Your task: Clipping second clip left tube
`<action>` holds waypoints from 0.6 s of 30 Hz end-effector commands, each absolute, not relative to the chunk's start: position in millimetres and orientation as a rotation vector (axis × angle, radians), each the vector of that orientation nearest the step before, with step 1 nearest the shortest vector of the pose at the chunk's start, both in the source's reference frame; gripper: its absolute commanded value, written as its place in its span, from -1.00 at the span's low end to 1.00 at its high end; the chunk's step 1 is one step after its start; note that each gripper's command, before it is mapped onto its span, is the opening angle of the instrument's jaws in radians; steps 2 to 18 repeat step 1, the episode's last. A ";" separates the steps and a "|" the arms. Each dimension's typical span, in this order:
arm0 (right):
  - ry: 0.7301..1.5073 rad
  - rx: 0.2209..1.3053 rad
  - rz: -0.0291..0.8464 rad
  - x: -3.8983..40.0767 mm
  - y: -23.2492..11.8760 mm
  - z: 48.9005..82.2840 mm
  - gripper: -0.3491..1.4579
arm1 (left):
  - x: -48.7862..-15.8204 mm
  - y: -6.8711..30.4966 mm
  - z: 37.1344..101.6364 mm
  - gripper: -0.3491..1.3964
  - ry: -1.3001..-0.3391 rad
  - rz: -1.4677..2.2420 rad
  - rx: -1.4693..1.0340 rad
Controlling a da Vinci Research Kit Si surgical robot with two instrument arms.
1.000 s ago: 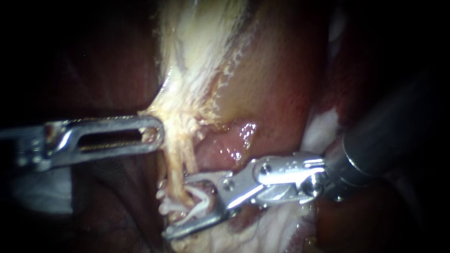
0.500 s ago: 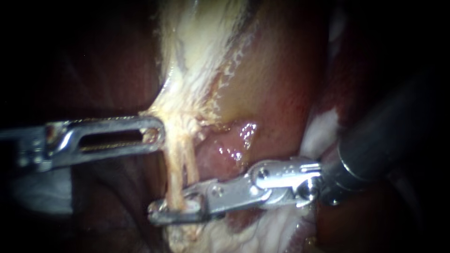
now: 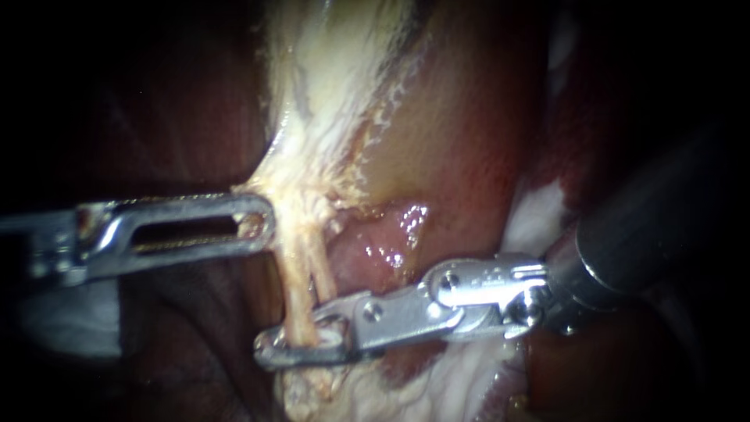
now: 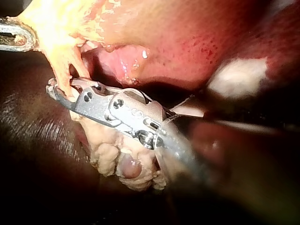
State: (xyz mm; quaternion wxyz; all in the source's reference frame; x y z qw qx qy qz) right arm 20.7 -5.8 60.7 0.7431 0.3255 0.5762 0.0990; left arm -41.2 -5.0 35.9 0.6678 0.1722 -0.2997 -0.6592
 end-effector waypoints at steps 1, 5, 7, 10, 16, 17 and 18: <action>1.263 0.713 0.217 20.7 -5.8 60.7 -1.00 | -41.2 -5.0 35.9 -1.00 -0.677 -1.486 0.390; 1.263 0.713 0.217 20.7 -5.8 60.7 -1.00 | -41.2 -5.0 35.9 -1.00 -0.677 -1.486 0.390; 1.263 0.713 0.217 20.7 -5.8 60.7 -1.00 | -41.2 -5.0 35.9 -1.00 -0.677 -1.486 0.390; 1.263 0.713 0.217 20.7 -5.8 60.7 -1.00 | -41.2 -5.0 35.9 -1.00 -0.677 -1.486 0.390; 1.263 0.713 0.217 20.7 -5.8 60.7 -1.00 | -41.2 -5.0 35.9 -1.00 -0.677 -1.486 0.390; 1.263 0.713 0.217 20.7 -5.8 60.7 -1.00 | -41.2 -5.0 35.9 -1.00 -0.677 -1.486 0.390; 1.263 0.713 0.217 20.7 -5.8 60.7 -1.00 | -41.2 -5.0 35.9 -1.00 -0.677 -1.486 0.390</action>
